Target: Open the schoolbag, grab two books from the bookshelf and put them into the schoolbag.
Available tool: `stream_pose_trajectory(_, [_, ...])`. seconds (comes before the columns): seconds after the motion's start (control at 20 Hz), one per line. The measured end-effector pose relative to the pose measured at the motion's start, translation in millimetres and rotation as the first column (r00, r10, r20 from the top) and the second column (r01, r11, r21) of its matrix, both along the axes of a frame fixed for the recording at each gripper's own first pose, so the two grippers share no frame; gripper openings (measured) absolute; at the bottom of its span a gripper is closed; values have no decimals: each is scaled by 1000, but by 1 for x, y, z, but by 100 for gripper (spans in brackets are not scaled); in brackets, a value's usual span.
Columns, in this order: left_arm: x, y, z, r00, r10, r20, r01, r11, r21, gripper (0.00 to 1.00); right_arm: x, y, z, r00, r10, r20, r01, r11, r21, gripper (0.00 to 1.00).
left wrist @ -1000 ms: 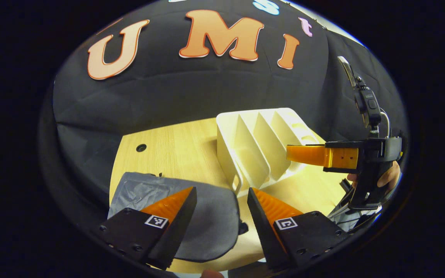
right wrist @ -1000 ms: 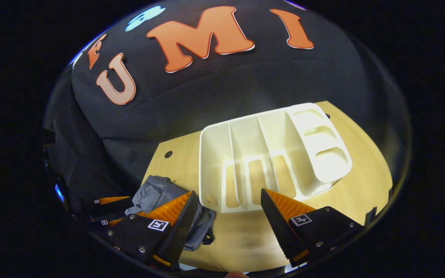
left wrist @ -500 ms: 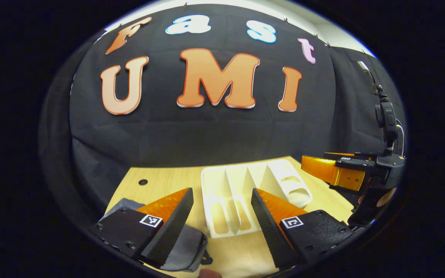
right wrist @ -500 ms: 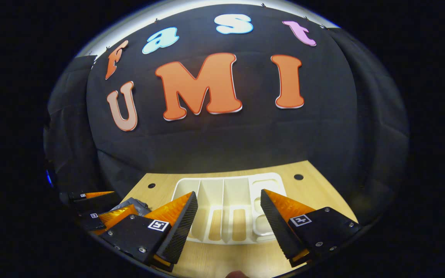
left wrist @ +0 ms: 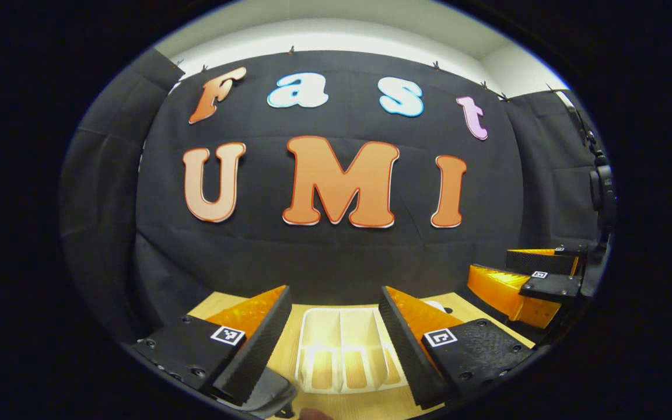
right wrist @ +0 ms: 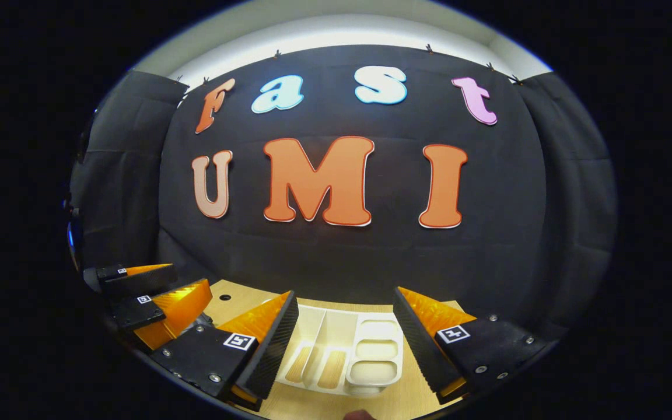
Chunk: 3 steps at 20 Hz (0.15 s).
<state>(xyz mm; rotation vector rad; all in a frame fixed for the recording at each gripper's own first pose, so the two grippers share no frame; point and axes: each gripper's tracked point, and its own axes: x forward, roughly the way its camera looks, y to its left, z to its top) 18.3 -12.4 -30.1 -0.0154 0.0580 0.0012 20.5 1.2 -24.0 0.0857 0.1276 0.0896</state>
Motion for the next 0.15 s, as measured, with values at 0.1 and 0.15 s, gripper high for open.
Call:
stream_pose_trajectory(0.1, [-5, -4, 4, 999, 17, 38, -18, 999, 34, 95, -8, -1, -2, 1000, 13, 14, -13, 1000, 2, 97])
stream_pose_trajectory(0.15, [-8, -8, 1, 999, 21, 35, -22, 999, 43, 95, -10, -2, -5, 1000, 12, 16, -13, 1000, 6, 97])
